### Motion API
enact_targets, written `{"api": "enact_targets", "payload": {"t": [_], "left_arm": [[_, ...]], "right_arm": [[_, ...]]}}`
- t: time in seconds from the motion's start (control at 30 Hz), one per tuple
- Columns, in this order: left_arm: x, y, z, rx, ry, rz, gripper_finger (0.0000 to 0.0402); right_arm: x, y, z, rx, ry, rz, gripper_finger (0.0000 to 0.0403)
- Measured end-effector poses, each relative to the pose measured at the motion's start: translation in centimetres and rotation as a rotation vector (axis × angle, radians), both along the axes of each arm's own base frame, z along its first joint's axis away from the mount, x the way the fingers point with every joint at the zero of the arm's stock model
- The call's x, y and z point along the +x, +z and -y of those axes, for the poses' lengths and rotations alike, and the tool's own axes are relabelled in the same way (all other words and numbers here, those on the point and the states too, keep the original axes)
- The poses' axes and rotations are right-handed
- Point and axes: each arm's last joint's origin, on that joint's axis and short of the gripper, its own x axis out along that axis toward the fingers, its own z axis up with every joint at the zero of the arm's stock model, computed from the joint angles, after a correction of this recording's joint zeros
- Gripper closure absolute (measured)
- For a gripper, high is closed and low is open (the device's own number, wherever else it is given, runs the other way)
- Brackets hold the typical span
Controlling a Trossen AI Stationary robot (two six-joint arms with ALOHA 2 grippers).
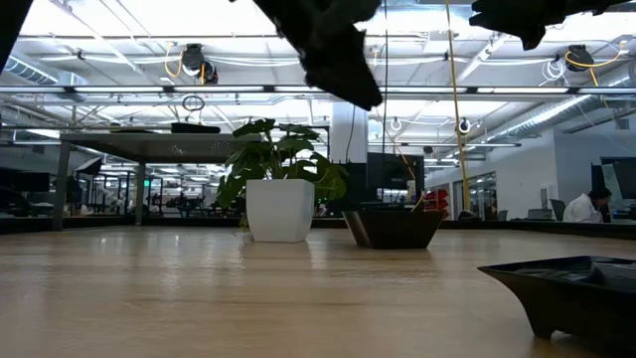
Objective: Pick & Place Mini shaped plates
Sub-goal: Stack the distorted square plate on top of the distorted square plate on the shelf
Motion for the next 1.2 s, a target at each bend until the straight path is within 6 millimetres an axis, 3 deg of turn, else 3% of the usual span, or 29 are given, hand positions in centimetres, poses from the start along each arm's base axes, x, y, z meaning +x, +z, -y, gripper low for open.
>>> {"api": "enact_targets", "payload": {"t": [0.3, 0.47, 0.6, 0.77, 0.93, 1.03, 1.2], "left_arm": [[2.1, -6.1, 6.6, -0.088, -0.010, -0.030, 0.0240], [2.6, -9.2, 9.2, 0.005, -0.003, -0.033, 0.0240], [2.8, -11.0, 9.8, 0.112, 0.061, -0.033, 0.0240], [3.2, -12.7, 10.0, 0.060, 0.099, -0.033, 0.0240], [3.2, -12.9, 9.9, 0.071, 0.091, -0.033, 0.0247], [3.3, -12.8, 9.8, 0.068, 0.090, -0.030, 0.0277], [3.4, -12.8, 10.1, 0.000, 0.029, -0.041, 0.0376]], "right_arm": [[0.0, 0.0, 0.0, 0.000, 0.000, 0.001, 0.0261], [0.0, 0.0, 0.0, 0.000, 0.000, 0.000, 0.0261], [0.0, 0.0, 0.0, 0.000, 0.000, -0.001, 0.0261], [0.0, 0.0, 0.0, 0.000, 0.000, -0.001, 0.0261], [0.0, 0.0, 0.0, 0.000, 0.000, -0.001, 0.0261], [0.0, 0.0, 0.0, 0.000, 0.000, -0.001, 0.0261], [0.0, 0.0, 0.0, 0.000, 0.000, -0.001, 0.0261]]}}
